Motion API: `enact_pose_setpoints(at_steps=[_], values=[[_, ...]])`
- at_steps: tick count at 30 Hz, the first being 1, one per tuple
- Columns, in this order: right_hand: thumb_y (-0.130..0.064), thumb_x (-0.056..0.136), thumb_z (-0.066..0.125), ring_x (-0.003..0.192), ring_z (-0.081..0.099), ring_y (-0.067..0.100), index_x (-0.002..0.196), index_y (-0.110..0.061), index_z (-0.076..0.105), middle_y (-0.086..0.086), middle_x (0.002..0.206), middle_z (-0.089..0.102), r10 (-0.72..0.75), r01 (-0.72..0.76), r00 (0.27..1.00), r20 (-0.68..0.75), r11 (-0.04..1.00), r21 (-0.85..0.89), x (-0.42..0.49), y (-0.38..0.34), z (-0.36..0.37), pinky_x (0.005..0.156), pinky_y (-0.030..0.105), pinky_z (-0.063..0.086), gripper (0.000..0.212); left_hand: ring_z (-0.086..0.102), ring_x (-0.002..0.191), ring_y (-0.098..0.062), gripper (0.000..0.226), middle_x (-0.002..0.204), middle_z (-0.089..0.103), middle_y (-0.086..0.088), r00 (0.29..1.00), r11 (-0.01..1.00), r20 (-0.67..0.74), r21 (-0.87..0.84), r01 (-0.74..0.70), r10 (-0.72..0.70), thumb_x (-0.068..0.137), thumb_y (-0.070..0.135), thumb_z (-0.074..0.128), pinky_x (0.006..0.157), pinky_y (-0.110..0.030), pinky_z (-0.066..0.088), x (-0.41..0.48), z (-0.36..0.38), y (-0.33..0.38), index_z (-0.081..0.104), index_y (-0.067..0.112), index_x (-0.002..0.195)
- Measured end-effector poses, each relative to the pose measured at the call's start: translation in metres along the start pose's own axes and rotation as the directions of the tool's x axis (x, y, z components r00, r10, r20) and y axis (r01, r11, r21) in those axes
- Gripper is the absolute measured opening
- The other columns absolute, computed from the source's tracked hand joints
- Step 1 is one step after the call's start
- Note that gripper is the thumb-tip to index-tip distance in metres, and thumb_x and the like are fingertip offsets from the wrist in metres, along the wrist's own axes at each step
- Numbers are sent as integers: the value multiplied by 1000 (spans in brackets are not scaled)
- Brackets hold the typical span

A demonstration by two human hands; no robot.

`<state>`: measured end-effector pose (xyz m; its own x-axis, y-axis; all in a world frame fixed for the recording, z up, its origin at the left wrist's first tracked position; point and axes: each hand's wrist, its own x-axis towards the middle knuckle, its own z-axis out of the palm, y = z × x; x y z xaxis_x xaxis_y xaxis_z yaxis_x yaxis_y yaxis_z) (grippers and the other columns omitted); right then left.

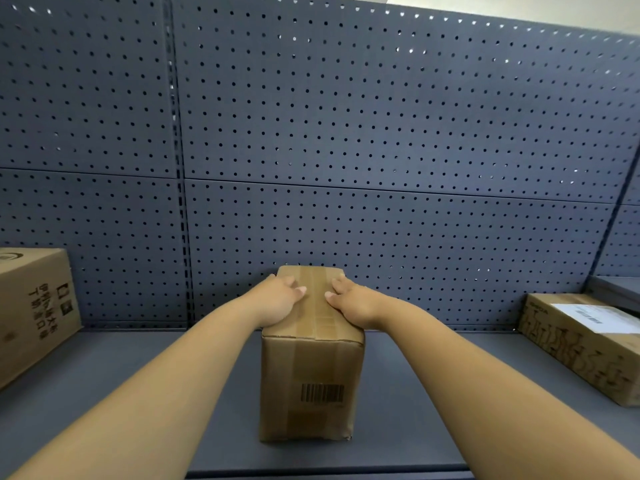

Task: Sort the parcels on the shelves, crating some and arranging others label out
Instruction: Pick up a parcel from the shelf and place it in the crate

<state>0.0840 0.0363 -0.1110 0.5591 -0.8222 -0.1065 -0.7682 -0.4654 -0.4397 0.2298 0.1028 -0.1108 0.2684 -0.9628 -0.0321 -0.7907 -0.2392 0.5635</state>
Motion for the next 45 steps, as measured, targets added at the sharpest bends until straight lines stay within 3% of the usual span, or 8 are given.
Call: enact_pose_setpoints(at_steps=[3, 7, 20, 24, 29, 33, 38, 45], values=[[-29, 107, 19, 150, 8, 28, 154, -5, 8, 9, 163, -6, -20, 19, 1000, -13, 998, -56, 5, -1, 4, 122, 43, 6, 53, 8, 148, -27, 51, 160, 5, -17, 999, 995, 29, 95, 24, -26, 105, 34, 24, 115, -36, 15, 4, 0, 5, 23, 11, 150], [-27, 107, 19, 151, -3, 23, 154, -5, 1, 10, 163, -9, -21, 20, 1000, -8, 996, -86, 9, 0, 8, 120, 36, 3, 55, 9, 147, -30, 52, 160, 11, -16, 997, 997, 72, 71, 0, -5, 103, 30, 33, 117, -39, 8, 8, 1, 5, 28, 5, 149], [-33, 105, 29, 151, 0, 21, 156, -12, 6, 2, 163, -9, -24, 26, 999, -37, 999, 43, 7, -1, 10, 119, 34, 5, 59, 16, 146, -30, 61, 161, -4, -12, 1000, 983, 15, 181, 10, -13, 101, 45, 31, 115, -37, 18, 4, 3, 3, 18, 16, 153], [-33, 105, 31, 151, 1, 22, 156, -12, 7, 2, 163, -9, -12, 16, 999, -47, 997, 79, 6, -2, 10, 119, 35, 6, 60, 22, 144, -31, 58, 160, 3, -17, 1000, 978, 12, 206, 4, -7, 101, 45, 32, 112, -39, 23, 8, 4, 3, 31, 11, 147], [-36, 103, 37, 150, 5, 25, 155, -19, 15, 2, 164, -7, 7, 20, 994, -105, 967, 253, 2, 0, 15, 118, 36, 11, 59, 18, 146, -28, 58, 161, 2, -11, 999, 995, -35, 101, -6, 9, 101, 45, 33, 113, -36, 20, -3, 5, 0, 26, 16, 151], [-36, 96, 55, 139, 37, 26, 153, -17, 26, 7, 159, 25, 112, 4, 979, -171, 826, 564, -7, 6, 16, 110, 34, 34, 67, 23, 143, -26, 52, 160, 15, -9, 997, 999, -73, 32, -36, 39, 102, 40, 33, 108, -32, 23, -12, 2, 2, 35, 12, 146], [-30, 91, 63, 132, 45, 27, 150, -17, 31, 5, 152, 38, 140, 39, 958, -249, 800, 599, -14, 5, 13, 109, 43, 40, 68, 38, 130, -21, 48, 152, 33, -9, 990, 993, -127, -97, -68, 55, 101, 33, 41, 99, -30, 29, -17, 1, 2, 41, 7, 142], [-12, 92, 61, 84, 58, 11, 146, -4, 33, 9, 124, 54, 122, 88, 961, -248, 715, 693, -27, 0, -11, 80, 28, 48, 62, 41, 132, -19, 48, 147, 42, 0, 990, 928, -141, -368, -57, 5, 100, 36, 43, 101, -29, 32, -15, 9, -2, 41, 18, 144]])
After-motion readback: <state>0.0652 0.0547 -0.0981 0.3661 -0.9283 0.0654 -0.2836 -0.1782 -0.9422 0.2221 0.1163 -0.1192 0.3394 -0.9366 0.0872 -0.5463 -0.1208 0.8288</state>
